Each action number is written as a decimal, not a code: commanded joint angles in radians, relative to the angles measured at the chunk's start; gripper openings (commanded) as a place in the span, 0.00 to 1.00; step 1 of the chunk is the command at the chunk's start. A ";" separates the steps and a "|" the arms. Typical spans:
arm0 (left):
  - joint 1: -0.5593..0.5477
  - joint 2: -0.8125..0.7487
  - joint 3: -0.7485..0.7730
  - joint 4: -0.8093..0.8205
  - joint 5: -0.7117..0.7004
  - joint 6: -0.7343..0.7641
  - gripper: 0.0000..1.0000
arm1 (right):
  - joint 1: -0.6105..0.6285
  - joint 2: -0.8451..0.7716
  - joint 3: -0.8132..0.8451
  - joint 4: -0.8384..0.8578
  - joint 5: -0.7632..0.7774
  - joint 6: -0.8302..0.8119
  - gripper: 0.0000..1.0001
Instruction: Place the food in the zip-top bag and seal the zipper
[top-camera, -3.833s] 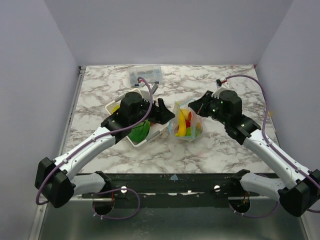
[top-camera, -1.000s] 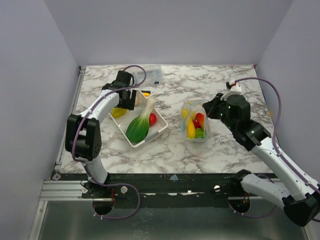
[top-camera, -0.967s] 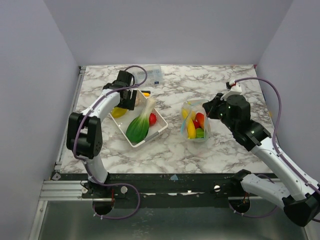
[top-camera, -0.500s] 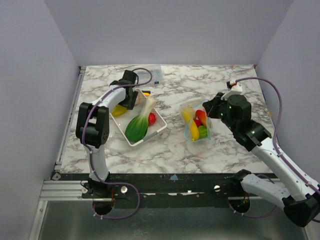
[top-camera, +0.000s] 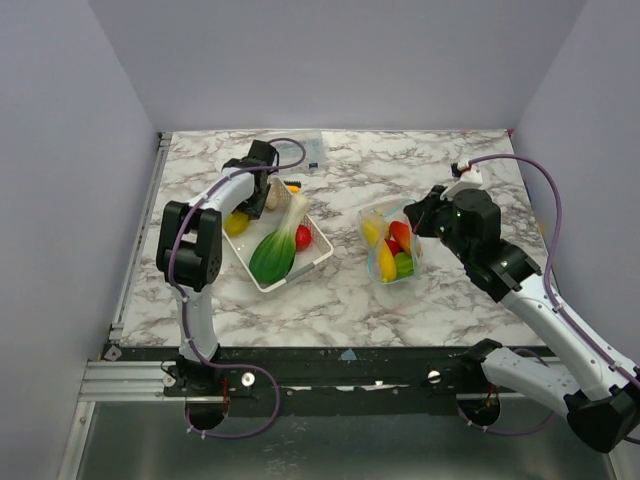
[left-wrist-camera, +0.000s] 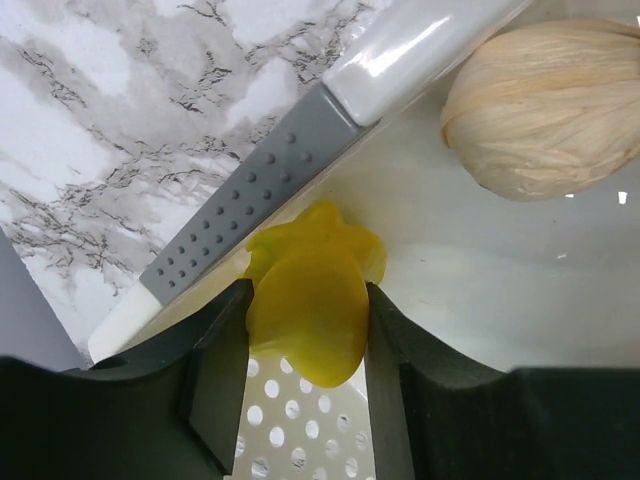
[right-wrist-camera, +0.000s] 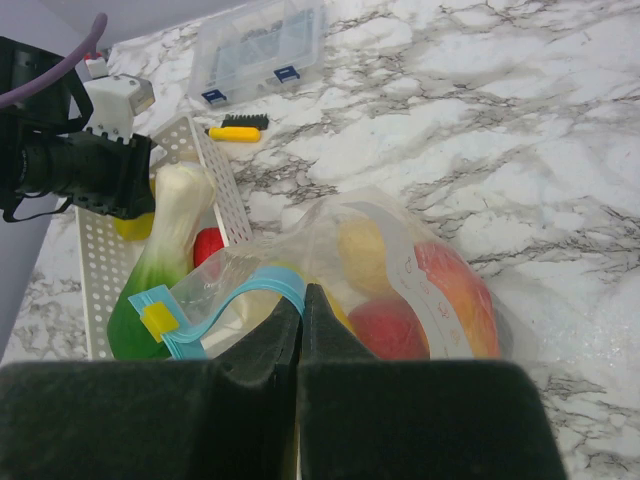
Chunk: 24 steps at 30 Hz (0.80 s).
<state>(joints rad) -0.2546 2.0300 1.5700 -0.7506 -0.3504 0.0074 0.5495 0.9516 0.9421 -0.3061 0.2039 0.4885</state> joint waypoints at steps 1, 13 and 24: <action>-0.006 -0.052 -0.008 -0.031 0.001 -0.036 0.36 | -0.003 -0.019 -0.012 0.050 -0.013 0.000 0.01; -0.071 -0.291 -0.014 -0.089 0.055 -0.108 0.34 | -0.002 -0.011 0.002 0.045 -0.026 0.014 0.01; -0.082 -0.707 -0.206 0.169 0.689 -0.380 0.33 | -0.002 0.000 0.003 0.048 -0.038 0.027 0.01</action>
<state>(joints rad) -0.3359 1.4788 1.5043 -0.7746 -0.0406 -0.1852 0.5495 0.9508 0.9386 -0.3035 0.1894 0.4980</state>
